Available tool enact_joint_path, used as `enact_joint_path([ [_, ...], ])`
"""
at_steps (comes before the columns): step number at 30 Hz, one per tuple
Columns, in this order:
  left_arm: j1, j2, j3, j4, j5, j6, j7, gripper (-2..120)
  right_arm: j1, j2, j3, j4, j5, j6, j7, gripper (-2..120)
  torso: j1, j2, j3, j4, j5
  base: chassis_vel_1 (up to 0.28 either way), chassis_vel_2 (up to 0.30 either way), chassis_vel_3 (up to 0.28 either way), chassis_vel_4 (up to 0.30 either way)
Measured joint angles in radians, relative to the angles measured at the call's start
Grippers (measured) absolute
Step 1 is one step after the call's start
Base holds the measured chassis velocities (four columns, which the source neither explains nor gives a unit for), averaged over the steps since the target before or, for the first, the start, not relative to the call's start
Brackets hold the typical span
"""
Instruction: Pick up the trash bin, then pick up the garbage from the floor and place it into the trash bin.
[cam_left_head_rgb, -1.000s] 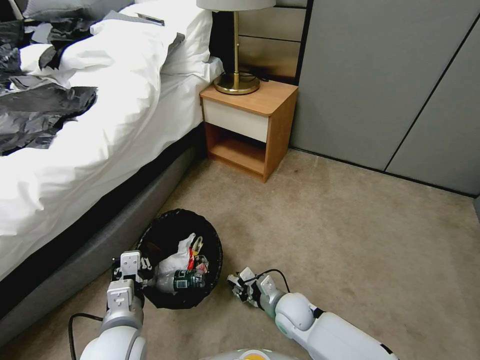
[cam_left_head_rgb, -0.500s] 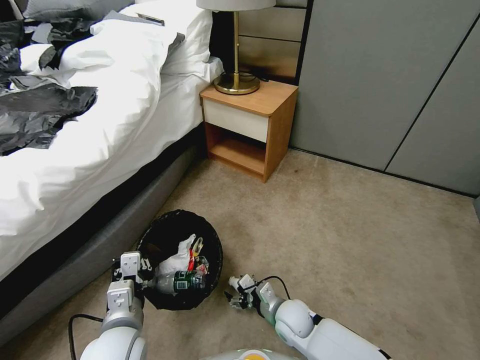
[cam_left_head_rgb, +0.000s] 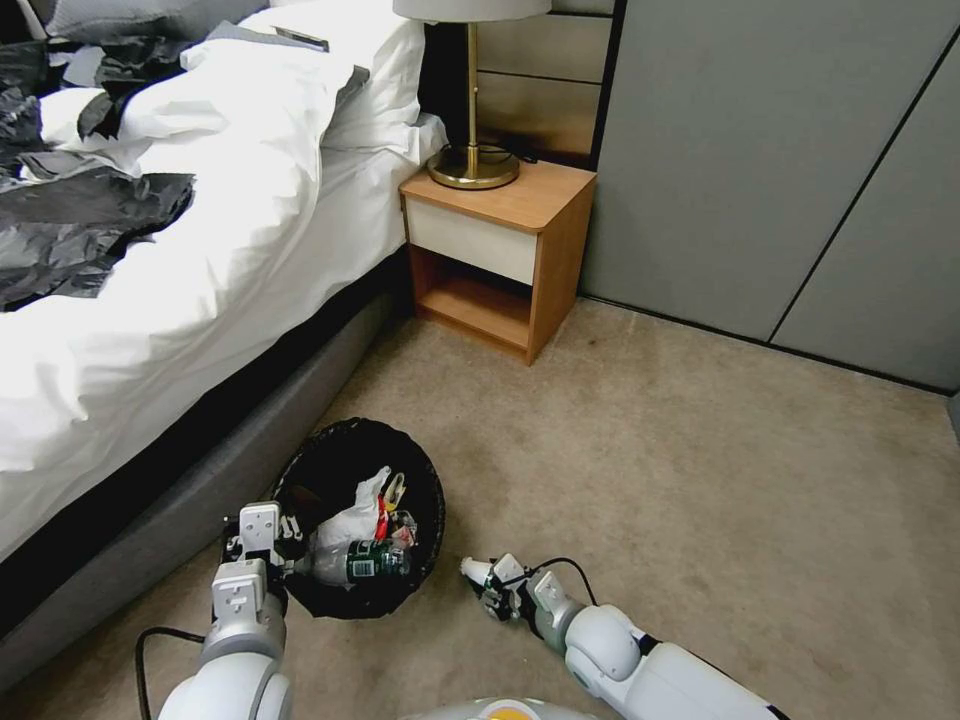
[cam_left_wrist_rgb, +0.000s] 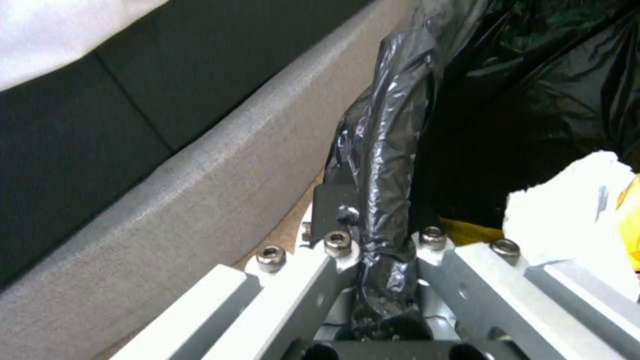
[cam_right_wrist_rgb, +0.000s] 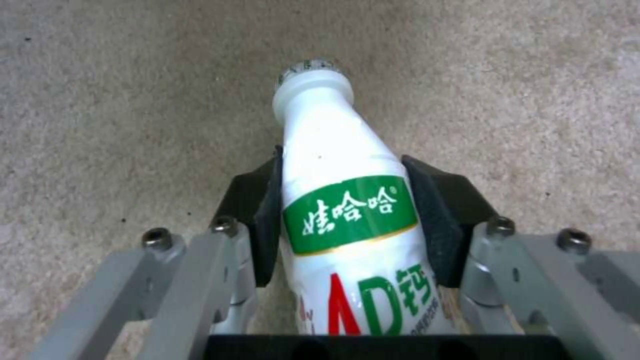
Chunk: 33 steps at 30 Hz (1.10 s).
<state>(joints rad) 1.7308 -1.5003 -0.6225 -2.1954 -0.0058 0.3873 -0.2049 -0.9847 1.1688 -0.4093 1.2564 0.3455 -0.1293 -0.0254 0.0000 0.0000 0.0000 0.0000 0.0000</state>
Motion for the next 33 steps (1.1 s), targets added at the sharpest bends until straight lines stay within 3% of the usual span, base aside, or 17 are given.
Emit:
enact_joint_path([
  [17, -0.003, 0.000, 0.000, 0.000, 0.000, 0.000, 0.000, 0, 0.005, 0.005, 0.023, 0.011, -0.003, 0.021, 0.002, 37, 0.000, 0.000, 0.000, 0.0000, 0.0000, 0.000, 0.000, 0.000, 0.000],
  [24, -0.004, 0.003, -0.001, -0.004, -0.001, 0.001, 0.000, 0, -0.020, -0.031, 0.114, 0.126, 0.006, 0.052, 0.004, 37, 0.000, 0.000, 0.000, 0.0000, 0.0001, 0.000, 0.000, 0.000, 0.000],
  [27, -0.006, 0.004, 0.006, -0.002, 0.000, 0.001, 0.000, 0, -0.032, -0.069, 0.213, 0.350, 0.050, 0.085, 0.043, 36, 0.000, 0.000, 0.000, -0.0002, -0.0002, 0.000, 0.000, 0.000, 0.000],
  [28, -0.006, 0.004, 0.006, -0.002, 0.000, 0.001, 0.000, 0, -0.032, -0.069, 0.213, 0.350, 0.050, 0.085, 0.043, 36, 0.000, 0.000, 0.000, -0.0002, -0.0002, 0.000, 0.000, 0.000, 0.000],
  [30, -0.004, 0.008, 0.009, -0.001, 0.000, 0.001, 0.000, 0, -0.035, -0.054, 0.263, 0.481, 0.033, 0.161, 0.047, 36, 0.000, 0.000, 0.000, 0.0001, 0.0000, 0.000, 0.000, 0.000, 0.000],
  [33, 0.000, 0.012, 0.011, 0.000, 0.001, 0.001, 0.000, 0, -0.042, -0.037, 0.302, 0.585, 0.019, 0.205, 0.006, 36, 0.000, 0.000, 0.000, 0.0000, 0.0000, 0.000, 0.000, 0.000, 0.000],
])
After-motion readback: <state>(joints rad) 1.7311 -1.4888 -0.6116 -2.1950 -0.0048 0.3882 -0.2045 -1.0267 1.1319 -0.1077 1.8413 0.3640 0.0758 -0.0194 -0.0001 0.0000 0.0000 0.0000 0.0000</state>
